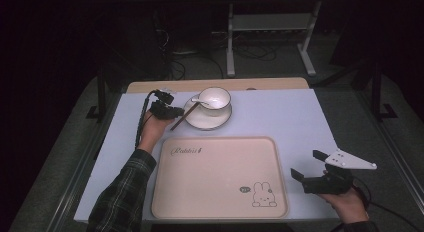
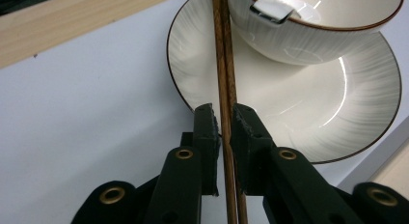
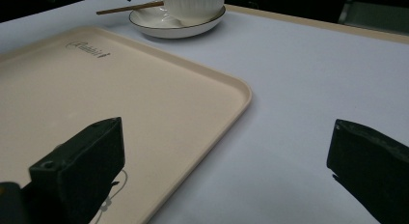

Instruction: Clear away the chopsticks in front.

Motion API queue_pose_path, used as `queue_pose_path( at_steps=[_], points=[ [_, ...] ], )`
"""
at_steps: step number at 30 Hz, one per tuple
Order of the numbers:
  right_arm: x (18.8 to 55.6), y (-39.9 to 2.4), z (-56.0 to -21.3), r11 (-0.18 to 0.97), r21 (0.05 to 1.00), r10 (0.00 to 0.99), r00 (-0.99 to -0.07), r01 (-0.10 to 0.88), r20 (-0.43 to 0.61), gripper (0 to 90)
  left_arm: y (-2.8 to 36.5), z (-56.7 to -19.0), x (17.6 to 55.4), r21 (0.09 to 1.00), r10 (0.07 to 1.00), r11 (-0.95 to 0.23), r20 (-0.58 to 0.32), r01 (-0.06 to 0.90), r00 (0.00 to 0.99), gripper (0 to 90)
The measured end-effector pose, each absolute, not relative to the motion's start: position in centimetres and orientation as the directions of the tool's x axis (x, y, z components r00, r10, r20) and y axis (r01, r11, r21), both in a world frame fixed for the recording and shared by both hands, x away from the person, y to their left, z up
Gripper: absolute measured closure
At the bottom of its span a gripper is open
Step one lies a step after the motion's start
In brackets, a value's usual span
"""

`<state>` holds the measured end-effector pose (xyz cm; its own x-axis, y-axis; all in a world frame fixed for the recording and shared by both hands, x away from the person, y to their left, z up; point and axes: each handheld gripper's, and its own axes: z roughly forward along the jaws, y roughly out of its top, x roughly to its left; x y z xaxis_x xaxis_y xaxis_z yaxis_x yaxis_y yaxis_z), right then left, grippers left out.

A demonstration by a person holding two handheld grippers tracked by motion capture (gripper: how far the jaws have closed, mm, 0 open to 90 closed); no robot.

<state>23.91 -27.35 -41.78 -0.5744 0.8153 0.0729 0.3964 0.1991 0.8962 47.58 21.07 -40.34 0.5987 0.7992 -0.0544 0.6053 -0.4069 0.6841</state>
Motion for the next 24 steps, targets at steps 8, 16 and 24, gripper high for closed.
queue_pose_path(
  at_steps=[8, 16, 24],
  points=[
    [23.9, -27.4, -41.8, 0.199, 0.896, 0.816, -0.573, 0.396, 0.072, 0.0, 21.3, -41.0, 47.6, 0.682, 0.802, -0.391, -0.078, 0.619, 0.593, 80.2],
    [23.9, -27.3, -41.8, 0.202, 0.896, 0.815, -0.575, 0.396, 0.070, 0.0, 21.4, -41.2, 47.2, 0.680, 0.799, -0.388, -0.089, 0.622, 0.595, 80.2],
    [23.9, -27.3, -41.8, 0.202, 0.896, 0.815, -0.575, 0.396, 0.070, 0.0, 21.5, -42.0, 46.9, 0.666, 0.798, -0.394, -0.095, 0.634, 0.595, 81.3]
  ],
)
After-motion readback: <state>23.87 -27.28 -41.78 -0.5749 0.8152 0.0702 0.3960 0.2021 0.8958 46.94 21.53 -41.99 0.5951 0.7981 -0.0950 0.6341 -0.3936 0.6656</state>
